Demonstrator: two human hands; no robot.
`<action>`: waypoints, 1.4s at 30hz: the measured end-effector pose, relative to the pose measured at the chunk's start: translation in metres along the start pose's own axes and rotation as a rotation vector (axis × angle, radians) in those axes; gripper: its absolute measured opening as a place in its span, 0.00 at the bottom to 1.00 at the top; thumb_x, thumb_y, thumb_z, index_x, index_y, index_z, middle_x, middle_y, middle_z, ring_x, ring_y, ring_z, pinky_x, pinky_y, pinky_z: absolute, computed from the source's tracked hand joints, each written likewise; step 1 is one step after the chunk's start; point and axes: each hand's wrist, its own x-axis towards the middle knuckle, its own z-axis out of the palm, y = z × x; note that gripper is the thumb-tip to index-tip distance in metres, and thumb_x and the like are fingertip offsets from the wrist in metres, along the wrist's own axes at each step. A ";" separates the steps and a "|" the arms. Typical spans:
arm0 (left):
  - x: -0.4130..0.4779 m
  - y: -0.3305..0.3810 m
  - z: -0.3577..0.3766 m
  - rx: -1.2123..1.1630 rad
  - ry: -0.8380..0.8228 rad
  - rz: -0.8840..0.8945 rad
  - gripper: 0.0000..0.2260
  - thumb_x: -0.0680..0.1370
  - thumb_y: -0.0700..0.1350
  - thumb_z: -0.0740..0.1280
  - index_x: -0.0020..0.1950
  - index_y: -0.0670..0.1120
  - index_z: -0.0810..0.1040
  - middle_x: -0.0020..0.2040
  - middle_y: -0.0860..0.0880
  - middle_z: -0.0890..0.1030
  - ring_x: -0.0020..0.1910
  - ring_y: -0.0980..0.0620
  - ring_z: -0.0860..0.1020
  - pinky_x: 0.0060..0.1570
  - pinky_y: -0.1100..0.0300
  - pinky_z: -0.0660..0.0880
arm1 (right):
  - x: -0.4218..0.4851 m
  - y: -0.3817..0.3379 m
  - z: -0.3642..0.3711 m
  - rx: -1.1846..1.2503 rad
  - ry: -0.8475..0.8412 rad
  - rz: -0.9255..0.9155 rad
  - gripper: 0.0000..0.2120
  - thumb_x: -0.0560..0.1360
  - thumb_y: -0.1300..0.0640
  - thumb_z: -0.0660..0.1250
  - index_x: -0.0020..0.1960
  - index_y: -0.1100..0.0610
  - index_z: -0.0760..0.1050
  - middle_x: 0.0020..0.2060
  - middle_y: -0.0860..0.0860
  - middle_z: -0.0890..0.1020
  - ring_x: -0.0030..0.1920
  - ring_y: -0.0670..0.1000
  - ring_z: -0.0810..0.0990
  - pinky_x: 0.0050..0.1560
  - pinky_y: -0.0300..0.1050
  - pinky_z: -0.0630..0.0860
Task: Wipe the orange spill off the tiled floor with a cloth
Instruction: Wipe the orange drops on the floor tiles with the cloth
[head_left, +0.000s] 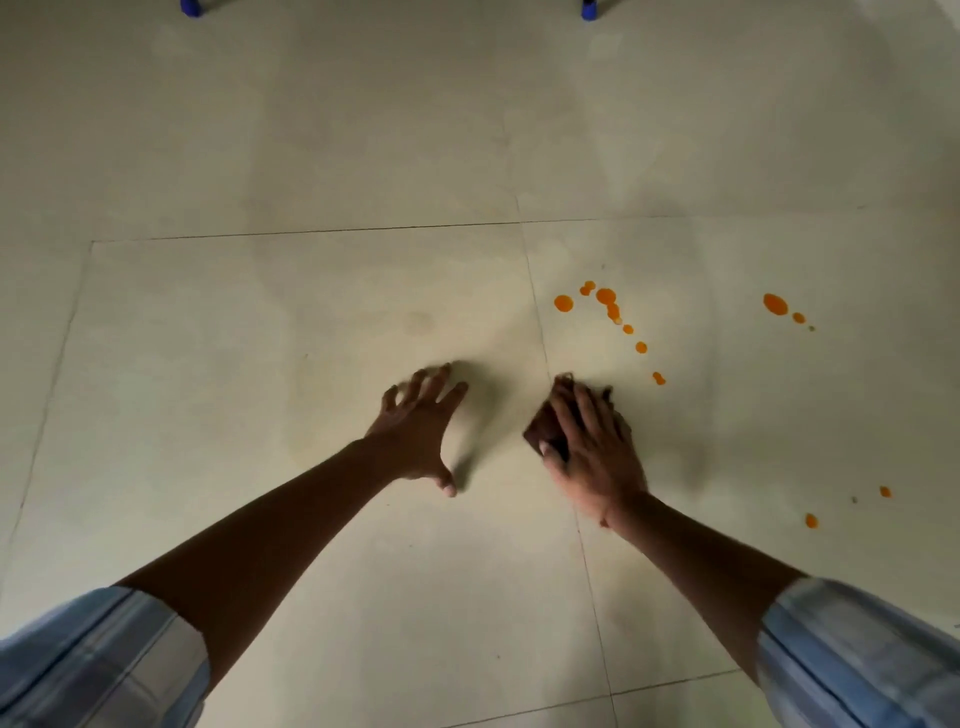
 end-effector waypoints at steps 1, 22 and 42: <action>0.006 0.009 0.001 0.022 0.003 0.034 0.61 0.57 0.63 0.79 0.79 0.51 0.44 0.79 0.46 0.40 0.78 0.41 0.41 0.74 0.42 0.47 | 0.007 -0.008 0.000 0.021 0.011 0.064 0.34 0.73 0.41 0.53 0.76 0.52 0.57 0.74 0.58 0.62 0.72 0.62 0.61 0.69 0.59 0.61; 0.055 0.132 0.014 0.326 -0.075 0.395 0.61 0.56 0.64 0.78 0.78 0.53 0.44 0.79 0.47 0.41 0.77 0.39 0.39 0.74 0.41 0.44 | -0.063 0.107 -0.001 0.121 0.073 0.557 0.33 0.72 0.41 0.51 0.74 0.52 0.60 0.73 0.58 0.63 0.72 0.63 0.61 0.69 0.59 0.61; 0.006 0.105 -0.030 0.128 -0.150 0.074 0.54 0.59 0.62 0.78 0.78 0.50 0.54 0.79 0.48 0.53 0.77 0.46 0.52 0.73 0.46 0.57 | -0.088 0.008 -0.038 0.412 -0.214 -0.084 0.12 0.75 0.55 0.59 0.58 0.51 0.73 0.58 0.51 0.76 0.56 0.56 0.77 0.51 0.51 0.75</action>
